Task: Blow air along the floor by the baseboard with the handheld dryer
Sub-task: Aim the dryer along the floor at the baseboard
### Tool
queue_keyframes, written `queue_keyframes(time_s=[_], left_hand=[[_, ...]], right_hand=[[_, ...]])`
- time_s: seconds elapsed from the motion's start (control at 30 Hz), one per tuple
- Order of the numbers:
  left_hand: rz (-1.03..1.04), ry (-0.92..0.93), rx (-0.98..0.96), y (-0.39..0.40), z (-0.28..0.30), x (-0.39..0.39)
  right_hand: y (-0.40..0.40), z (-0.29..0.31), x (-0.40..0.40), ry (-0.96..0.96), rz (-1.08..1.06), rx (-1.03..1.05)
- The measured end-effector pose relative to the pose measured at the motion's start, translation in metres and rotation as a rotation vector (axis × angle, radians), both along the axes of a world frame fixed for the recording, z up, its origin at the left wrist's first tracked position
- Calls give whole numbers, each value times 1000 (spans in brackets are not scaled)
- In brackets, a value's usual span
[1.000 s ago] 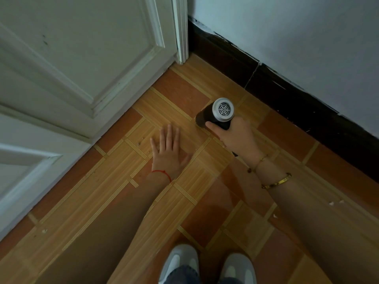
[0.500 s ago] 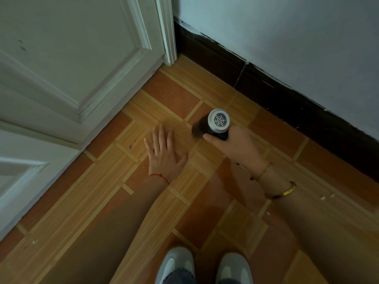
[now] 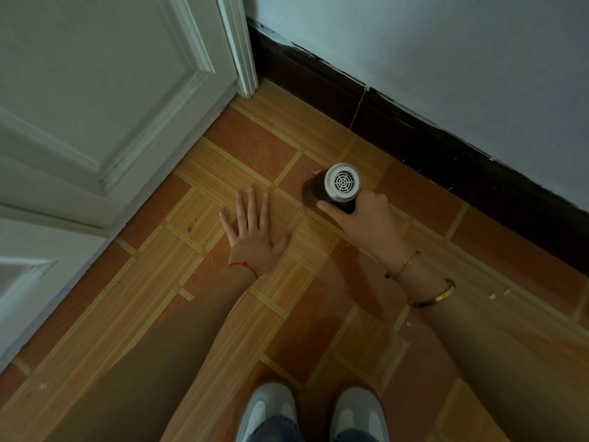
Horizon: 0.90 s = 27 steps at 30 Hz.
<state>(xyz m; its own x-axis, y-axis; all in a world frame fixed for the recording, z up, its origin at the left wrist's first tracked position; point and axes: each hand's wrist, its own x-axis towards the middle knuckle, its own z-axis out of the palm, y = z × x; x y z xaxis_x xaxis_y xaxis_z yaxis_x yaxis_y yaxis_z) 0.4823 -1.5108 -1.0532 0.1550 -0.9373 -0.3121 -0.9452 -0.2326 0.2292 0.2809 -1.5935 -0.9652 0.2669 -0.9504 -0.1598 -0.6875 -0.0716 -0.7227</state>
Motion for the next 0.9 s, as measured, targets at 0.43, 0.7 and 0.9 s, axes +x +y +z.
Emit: queue_keyframes(time_s=[0.43,0.7,0.9], left_hand=[[0,-5,-4,0,-4,1],[-1,-14,8,0,-4,0],[0,-17,9,0,-3,0]], right_hand=[[17,-8,-9,4,-46,-4],[17,-9,-15,31,-177,-117],[9,-5,-9,1,-94,-45]])
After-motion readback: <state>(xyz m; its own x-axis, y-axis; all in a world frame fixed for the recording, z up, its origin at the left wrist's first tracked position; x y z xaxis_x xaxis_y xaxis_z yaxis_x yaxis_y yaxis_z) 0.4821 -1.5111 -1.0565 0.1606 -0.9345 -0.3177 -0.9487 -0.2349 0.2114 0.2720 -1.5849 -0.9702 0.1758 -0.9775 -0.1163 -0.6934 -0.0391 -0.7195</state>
